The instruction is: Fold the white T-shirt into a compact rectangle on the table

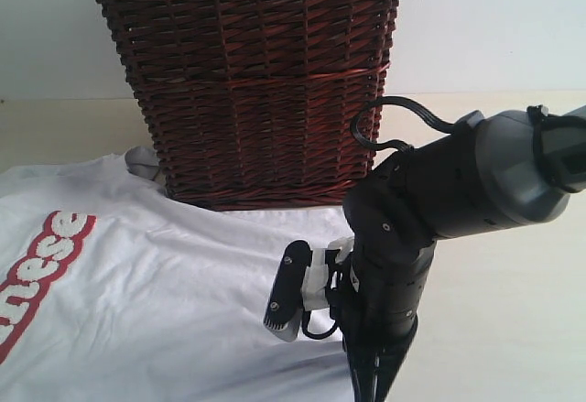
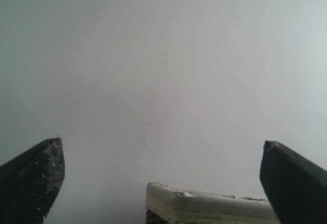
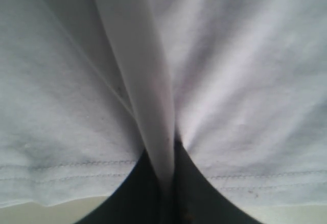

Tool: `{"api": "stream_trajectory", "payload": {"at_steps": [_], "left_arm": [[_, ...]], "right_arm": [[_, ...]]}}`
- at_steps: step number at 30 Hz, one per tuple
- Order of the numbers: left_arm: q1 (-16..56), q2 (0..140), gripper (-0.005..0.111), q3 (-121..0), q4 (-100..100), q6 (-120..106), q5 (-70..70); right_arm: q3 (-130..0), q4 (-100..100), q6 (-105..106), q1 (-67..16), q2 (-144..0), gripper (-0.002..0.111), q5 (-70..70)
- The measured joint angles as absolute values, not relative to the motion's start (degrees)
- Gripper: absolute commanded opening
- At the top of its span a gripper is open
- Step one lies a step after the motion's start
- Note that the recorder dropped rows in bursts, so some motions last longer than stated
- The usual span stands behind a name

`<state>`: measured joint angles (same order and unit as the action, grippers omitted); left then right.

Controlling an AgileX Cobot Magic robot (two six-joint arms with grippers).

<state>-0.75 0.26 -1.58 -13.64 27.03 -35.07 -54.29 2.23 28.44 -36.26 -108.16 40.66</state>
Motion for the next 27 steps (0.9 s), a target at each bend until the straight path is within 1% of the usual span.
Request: {"api": "stream_trajectory", "payload": {"at_steps": [4, 5, 7, 9, 14, 16, 22, 27], "left_arm": [[-0.75, 2.1, 0.105, -10.74, -16.24, 23.63, -16.93], [-0.75, 5.14, 0.105, -15.41, -16.98, 20.23, -6.89], [-0.75, 11.89, 0.105, -21.56, -17.53, 15.93, 4.46], [-0.75, 18.83, 0.105, -25.83, -17.53, 14.52, 10.71], [-0.75, 33.96, 0.105, -27.79, -11.17, 14.07, 14.03], [-0.75, 37.77, 0.105, -27.79, -8.28, 13.95, 14.18], [-0.75, 46.4, 0.105, -27.79, -6.64, 13.95, 13.53], [-0.75, 49.86, 0.105, -27.79, -4.44, 13.95, 13.67]], "right_arm": [[-54.29, 2.23, 28.44, -36.26, -108.16, 0.0, 40.66], [-54.29, 2.23, 28.44, -36.26, -108.16, 0.0, 40.66], [-54.29, 2.23, 28.44, -36.26, -108.16, 0.0, 40.66], [-54.29, 2.23, 28.44, -36.26, -108.16, 0.0, 40.66], [-54.29, 2.23, 28.44, -36.26, -108.16, 0.0, 40.66], [-54.29, 2.23, 28.44, -36.26, -108.16, 0.0, 40.66], [-54.29, 2.23, 28.44, -36.26, -108.16, 0.0, 40.66], [-54.29, 2.23, 28.44, -36.26, -108.16, 0.0, 40.66]]}}
